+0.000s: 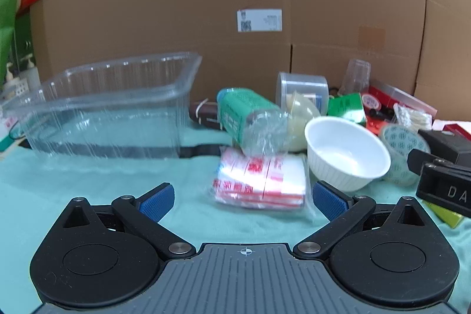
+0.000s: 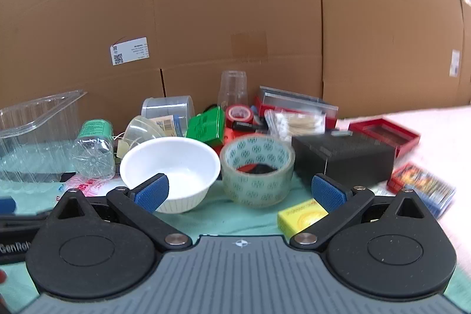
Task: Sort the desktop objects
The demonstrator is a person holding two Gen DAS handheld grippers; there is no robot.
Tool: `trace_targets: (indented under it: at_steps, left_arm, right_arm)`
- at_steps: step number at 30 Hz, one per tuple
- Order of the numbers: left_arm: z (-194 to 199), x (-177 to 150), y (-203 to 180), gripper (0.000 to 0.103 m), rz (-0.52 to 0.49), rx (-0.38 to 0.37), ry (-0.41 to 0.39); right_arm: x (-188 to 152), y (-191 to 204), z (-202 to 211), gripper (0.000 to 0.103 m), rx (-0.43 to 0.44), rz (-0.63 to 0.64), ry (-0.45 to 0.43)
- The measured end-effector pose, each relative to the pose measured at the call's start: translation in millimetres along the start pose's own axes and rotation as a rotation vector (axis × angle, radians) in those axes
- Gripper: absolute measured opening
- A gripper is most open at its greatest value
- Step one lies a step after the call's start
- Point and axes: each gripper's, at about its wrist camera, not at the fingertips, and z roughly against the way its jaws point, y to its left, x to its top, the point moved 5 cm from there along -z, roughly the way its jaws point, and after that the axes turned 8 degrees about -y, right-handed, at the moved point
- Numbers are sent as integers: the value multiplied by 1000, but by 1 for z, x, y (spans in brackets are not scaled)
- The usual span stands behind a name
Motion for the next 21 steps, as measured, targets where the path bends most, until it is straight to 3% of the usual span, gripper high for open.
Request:
trace_targets:
  at_steps: [11, 21]
  left_arm:
    - [15, 6, 4, 103, -20, 39, 51]
    - [22, 5, 2, 103, -6, 20, 75]
  right_arm:
    - [20, 4, 19, 103, 6, -9, 0]
    - [18, -4, 24, 103, 2, -30, 27]
